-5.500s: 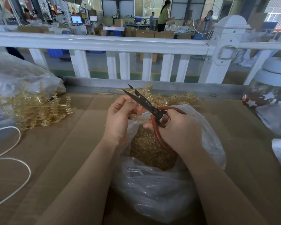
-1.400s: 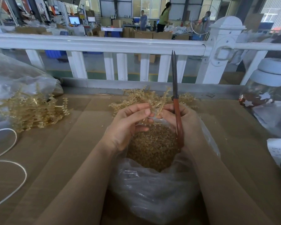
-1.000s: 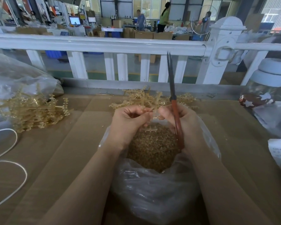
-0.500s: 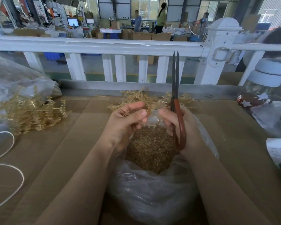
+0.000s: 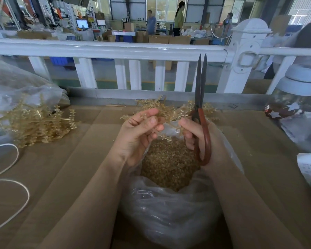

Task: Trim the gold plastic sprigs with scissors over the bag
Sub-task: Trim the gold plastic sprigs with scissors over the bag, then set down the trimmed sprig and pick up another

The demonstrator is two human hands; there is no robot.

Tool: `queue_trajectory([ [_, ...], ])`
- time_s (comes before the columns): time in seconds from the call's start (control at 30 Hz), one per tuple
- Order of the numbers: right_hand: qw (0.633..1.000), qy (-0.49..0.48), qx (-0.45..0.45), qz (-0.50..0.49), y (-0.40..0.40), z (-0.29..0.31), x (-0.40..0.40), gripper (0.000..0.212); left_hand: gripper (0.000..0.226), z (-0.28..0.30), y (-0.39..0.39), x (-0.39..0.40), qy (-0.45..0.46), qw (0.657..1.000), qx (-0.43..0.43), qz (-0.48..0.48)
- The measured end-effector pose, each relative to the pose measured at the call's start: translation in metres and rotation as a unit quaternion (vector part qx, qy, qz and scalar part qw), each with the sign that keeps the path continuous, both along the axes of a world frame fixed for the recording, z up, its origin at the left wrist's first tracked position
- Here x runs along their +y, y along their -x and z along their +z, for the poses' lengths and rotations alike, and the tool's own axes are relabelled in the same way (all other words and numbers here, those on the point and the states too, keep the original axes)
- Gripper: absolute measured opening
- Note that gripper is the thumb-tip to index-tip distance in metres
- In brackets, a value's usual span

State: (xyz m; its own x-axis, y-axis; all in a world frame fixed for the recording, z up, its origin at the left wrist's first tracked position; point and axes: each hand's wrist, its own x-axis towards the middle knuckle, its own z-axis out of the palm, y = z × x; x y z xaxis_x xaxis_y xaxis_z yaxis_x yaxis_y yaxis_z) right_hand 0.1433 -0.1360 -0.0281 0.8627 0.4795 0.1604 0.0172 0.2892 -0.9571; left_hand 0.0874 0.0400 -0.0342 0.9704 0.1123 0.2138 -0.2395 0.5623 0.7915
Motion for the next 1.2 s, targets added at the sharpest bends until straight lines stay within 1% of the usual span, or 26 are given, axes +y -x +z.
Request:
queue_trajectory([
  [0.1,1.0,0.003,-0.018,0.008,-0.001,-0.001,0.0,0.022,0.052,-0.001,-0.001,0.001,0.004,1.0,-0.007,-0.009],
  [0.23,1.0,0.004,-0.02,0.009,-0.003,-0.003,-0.001,0.022,0.046,-0.002,0.0,0.003,0.01,0.999,-0.008,-0.036],
  [0.43,1.0,-0.004,-0.024,0.01,-0.004,-0.004,0.0,0.021,0.044,-0.004,-0.001,0.004,0.009,0.999,-0.007,-0.037],
  [0.53,1.0,0.005,-0.031,0.005,-0.004,-0.003,-0.001,0.024,0.043,-0.004,-0.001,0.006,0.017,0.999,-0.007,-0.035],
  [0.6,0.999,0.002,-0.033,0.001,-0.004,-0.004,0.0,0.023,0.037,-0.003,-0.001,0.006,0.035,0.999,-0.01,-0.026],
  [0.67,1.0,-0.003,-0.019,-0.019,-0.003,-0.005,0.001,0.015,0.024,-0.001,-0.002,0.008,0.07,0.997,-0.016,0.013],
  [0.73,0.996,0.03,-0.04,-0.079,-0.002,-0.007,0.003,0.015,0.013,0.001,-0.002,0.014,0.13,0.989,-0.029,0.06],
  [0.77,0.987,0.072,-0.072,-0.127,-0.002,-0.008,0.004,0.017,0.012,0.003,-0.001,0.019,0.166,0.982,-0.038,0.078],
  [0.83,0.952,0.166,-0.145,-0.215,-0.004,-0.013,0.008,0.019,0.014,0.004,0.003,0.036,0.233,0.964,-0.054,0.119],
  [0.9,0.92,0.233,-0.191,-0.249,-0.003,-0.016,0.012,0.019,0.019,0.003,0.008,0.056,0.308,0.934,-0.057,0.173],
  [0.97,0.895,0.283,-0.228,-0.257,-0.004,-0.021,0.015,0.019,0.031,0.0,0.012,0.075,0.373,0.895,-0.029,0.242],
  [1.03,0.874,0.318,-0.255,-0.263,-0.005,-0.025,0.016,0.018,0.045,-0.003,0.013,0.09,0.395,0.866,0.021,0.304],
  [1.1,0.863,0.34,-0.261,-0.269,-0.007,-0.027,0.017,0.022,0.049,-0.007,0.013,0.096,0.402,0.849,0.054,0.338],
  [1.17,0.853,0.35,-0.267,-0.281,-0.008,-0.029,0.017,0.026,0.035,-0.01,0.013,0.096,0.396,0.843,0.08,0.355],
  [1.2,0.841,0.362,-0.278,-0.29,-0.008,-0.03,0.017,0.026,0.026,-0.011,0.012,0.095,0.387,0.843,0.093,0.361],
])
